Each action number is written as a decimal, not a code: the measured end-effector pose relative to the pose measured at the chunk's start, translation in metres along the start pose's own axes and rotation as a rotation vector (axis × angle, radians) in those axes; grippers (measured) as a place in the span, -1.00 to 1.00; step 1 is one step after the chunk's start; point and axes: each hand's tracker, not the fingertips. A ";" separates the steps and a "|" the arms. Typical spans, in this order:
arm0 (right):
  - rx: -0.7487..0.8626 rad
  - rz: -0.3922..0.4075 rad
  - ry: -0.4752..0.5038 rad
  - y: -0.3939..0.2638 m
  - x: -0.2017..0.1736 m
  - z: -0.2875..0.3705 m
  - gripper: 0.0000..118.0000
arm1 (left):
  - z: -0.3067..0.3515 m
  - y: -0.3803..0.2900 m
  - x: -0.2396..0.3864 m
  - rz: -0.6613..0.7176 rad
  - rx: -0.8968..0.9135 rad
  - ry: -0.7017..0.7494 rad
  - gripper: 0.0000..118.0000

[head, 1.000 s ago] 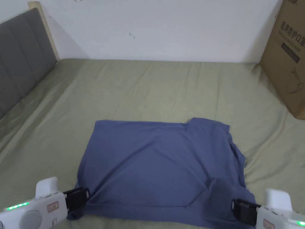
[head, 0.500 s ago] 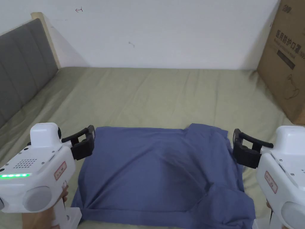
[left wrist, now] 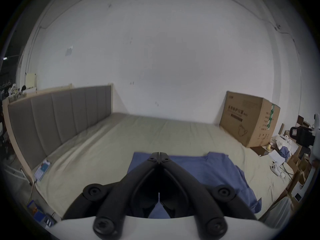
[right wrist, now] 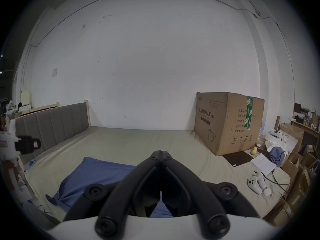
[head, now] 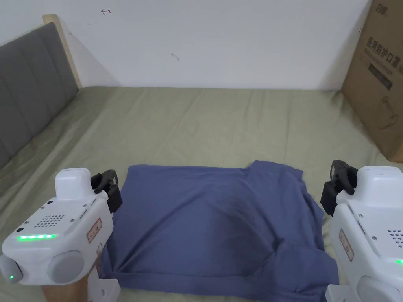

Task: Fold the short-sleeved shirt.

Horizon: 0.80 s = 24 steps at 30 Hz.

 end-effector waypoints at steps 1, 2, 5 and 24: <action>-0.008 -0.009 0.007 -0.001 -0.001 0.001 -1.00 | -0.004 -0.006 -0.006 0.014 -0.063 0.027 -1.00; -0.012 -0.011 0.009 -0.002 -0.002 0.002 -1.00 | -0.006 -0.010 -0.010 0.024 -0.120 0.037 -1.00; -0.024 -0.014 0.019 -0.004 -0.001 0.001 -1.00 | -0.009 -0.036 -0.029 0.045 -0.240 0.051 -1.00; -0.165 -0.041 0.024 -0.046 0.025 -0.017 -1.00 | -0.054 -0.158 -0.092 0.052 -0.720 0.172 -0.43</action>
